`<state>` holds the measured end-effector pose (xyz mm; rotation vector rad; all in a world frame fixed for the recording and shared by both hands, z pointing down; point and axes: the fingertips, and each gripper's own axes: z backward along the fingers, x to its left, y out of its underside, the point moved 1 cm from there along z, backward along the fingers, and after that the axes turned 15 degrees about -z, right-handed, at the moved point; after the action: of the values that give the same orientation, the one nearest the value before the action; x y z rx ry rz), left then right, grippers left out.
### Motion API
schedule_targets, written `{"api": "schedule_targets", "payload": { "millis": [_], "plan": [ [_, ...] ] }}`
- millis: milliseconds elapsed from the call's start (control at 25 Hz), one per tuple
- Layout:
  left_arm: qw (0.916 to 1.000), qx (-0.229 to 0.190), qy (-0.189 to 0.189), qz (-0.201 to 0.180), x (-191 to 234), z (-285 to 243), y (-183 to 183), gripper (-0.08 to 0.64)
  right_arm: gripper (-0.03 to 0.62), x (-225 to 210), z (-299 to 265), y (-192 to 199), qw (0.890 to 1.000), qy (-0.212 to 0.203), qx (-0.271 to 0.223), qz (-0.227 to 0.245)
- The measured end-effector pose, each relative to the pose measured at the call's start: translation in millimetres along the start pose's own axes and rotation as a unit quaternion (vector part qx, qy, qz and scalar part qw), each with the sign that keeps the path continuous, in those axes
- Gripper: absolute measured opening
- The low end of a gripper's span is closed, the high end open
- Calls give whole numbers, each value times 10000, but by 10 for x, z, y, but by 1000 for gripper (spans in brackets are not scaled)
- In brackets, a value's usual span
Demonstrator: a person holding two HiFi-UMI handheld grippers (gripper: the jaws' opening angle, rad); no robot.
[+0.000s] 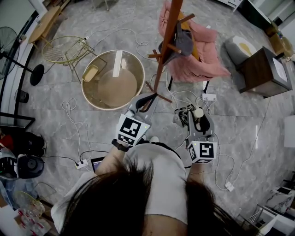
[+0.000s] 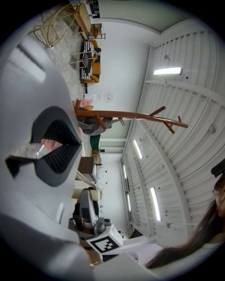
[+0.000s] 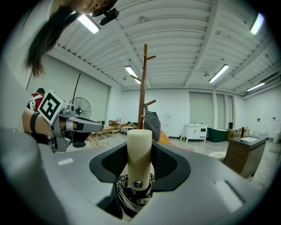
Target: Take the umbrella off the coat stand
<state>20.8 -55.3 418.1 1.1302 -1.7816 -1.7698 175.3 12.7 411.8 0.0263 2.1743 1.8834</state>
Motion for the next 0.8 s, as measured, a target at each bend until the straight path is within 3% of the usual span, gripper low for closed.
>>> {"api": "schedule_targets", "payload": {
  "millis": [800],
  "plan": [
    [9999,-6,-114,-70,40,-45,-18,58,155,-77,-72,-41,10000,-64,-39,-9]
  ]
}}
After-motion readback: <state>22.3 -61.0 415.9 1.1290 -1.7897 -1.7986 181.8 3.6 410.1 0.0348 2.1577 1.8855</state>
